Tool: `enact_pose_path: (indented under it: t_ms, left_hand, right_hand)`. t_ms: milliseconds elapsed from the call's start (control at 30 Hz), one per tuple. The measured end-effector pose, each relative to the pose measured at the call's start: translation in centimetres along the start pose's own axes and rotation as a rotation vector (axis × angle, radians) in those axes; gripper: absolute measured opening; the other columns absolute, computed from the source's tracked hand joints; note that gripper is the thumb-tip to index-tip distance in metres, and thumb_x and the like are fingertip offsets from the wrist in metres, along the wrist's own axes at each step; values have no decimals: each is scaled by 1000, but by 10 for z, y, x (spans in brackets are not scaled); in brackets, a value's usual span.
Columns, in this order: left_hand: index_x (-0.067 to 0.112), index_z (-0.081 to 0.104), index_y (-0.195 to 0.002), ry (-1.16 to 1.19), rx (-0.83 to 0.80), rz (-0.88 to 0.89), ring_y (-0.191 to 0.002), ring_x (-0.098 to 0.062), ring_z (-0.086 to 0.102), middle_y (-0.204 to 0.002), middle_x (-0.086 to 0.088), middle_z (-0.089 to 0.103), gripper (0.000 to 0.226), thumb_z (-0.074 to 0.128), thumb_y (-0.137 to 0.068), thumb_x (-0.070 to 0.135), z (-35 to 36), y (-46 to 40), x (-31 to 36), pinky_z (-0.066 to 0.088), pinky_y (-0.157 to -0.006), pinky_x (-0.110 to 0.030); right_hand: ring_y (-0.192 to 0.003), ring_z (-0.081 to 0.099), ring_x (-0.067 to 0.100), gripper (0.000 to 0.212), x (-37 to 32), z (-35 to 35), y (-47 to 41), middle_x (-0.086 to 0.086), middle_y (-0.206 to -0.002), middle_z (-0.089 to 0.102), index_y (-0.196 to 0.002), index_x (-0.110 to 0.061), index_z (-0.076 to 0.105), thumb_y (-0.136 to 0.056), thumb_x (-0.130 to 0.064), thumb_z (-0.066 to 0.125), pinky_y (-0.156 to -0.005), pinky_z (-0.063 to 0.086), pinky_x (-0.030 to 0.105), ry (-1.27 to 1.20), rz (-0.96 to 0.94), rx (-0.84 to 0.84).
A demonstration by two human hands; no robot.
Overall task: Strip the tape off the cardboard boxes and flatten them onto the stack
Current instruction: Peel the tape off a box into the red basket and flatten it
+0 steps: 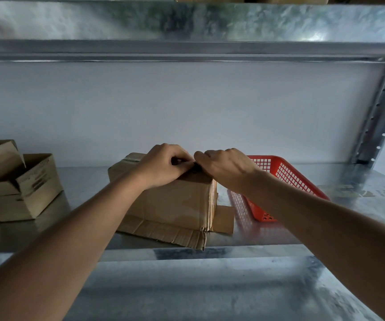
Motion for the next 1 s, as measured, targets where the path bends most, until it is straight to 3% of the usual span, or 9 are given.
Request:
enact_pose_path:
  t_ms: [67, 100, 233, 400, 533, 633, 767, 867, 1000]
  left_hand:
    - [26, 81, -104, 7, 12, -21, -102, 0, 66, -104, 17, 74, 11, 72, -97, 27, -1, -1, -2, 54, -96, -33]
    - [27, 81, -104, 5, 18, -24, -102, 0, 66, -104, 17, 75, 11, 73, -97, 27, -1, -1, -3, 54, -97, -33]
    - [26, 83, -101, -23, 72, 24, -96, 2, 68, -98, 17, 77, 12, 72, -97, 24, 0, 1, -2, 56, -90, -29]
    - [24, 81, -96, -159, 116, 112, -85, -3, 67, -90, 14, 76, 19, 63, -102, 22, 6, -1, 1, 53, -77, -28]
    - [21, 79, -95, -175, 128, 138, -80, -4, 66, -88, 10, 76, 20, 61, -103, 21, 8, -2, -2, 45, -69, -21]
    - [19, 79, -94, -167, 126, 144, -77, -3, 65, -86, 9, 75, 21, 60, -103, 19, 9, -2, -1, 42, -67, -16]
    - [16, 78, -95, -149, 123, 138, -78, 0, 64, -87, 7, 74, 20, 60, -104, 19, 9, 1, 0, 39, -67, -8]
    - [15, 76, -97, -158, 106, 140, -78, -3, 63, -89, 5, 73, 19, 58, -104, 19, 9, 1, 1, 40, -66, -9]
    - [17, 72, -97, -162, 77, 148, -80, -7, 63, -89, 6, 71, 15, 60, -104, 21, 8, 0, -1, 40, -66, -20]
  right_hand:
    - [-60, 57, 30, 6, 6, -1, -1, 4, -78, 59, -101, -7, 62, -98, -10, 64, -52, 39, 36, -43, 112, -50]
    - [-76, 65, 30, 14, 10, -4, -2, 5, -89, 66, -108, -9, 65, -104, -20, 58, -61, 47, 39, -90, 180, -86]
    - [-99, 65, 21, 33, 12, -16, 0, 4, -108, 71, -116, -12, 74, -106, -37, 55, -85, 56, 39, -136, 277, -244]
    - [-92, 67, 22, 18, 14, -10, -6, 5, -102, 73, -105, -12, 80, -102, -17, 63, -77, 59, 33, -213, 444, -273]
    - [-85, 66, 22, 16, 13, -12, -13, 3, -98, 74, -99, -14, 80, -96, -9, 65, -62, 50, 26, -239, 530, -232]
    - [-73, 60, 21, 6, -3, -16, -17, 3, -88, 61, -95, -10, 64, -93, -4, 63, -55, 41, 28, -88, 482, -312]
    - [-68, 43, 17, 26, -15, -17, -13, 0, -81, 32, -99, -16, 37, -97, -7, 62, -61, 37, 31, -18, 380, -389]
    - [-60, 38, 13, 24, -14, -16, -11, 1, -81, 30, -102, -14, 37, -100, -9, 60, -55, 31, 26, -27, 357, -422]
    - [-62, 46, 17, 17, -15, -12, -3, 4, -86, 35, -102, -12, 39, -100, -9, 56, -51, 30, 27, -27, 367, -394]
Point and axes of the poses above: each hand's wrist, its own y-axis away from the middle knuckle, its own z-axis out of the palm, x = y × z, the point moved 2 cm from there along -y, towards the middle knuckle
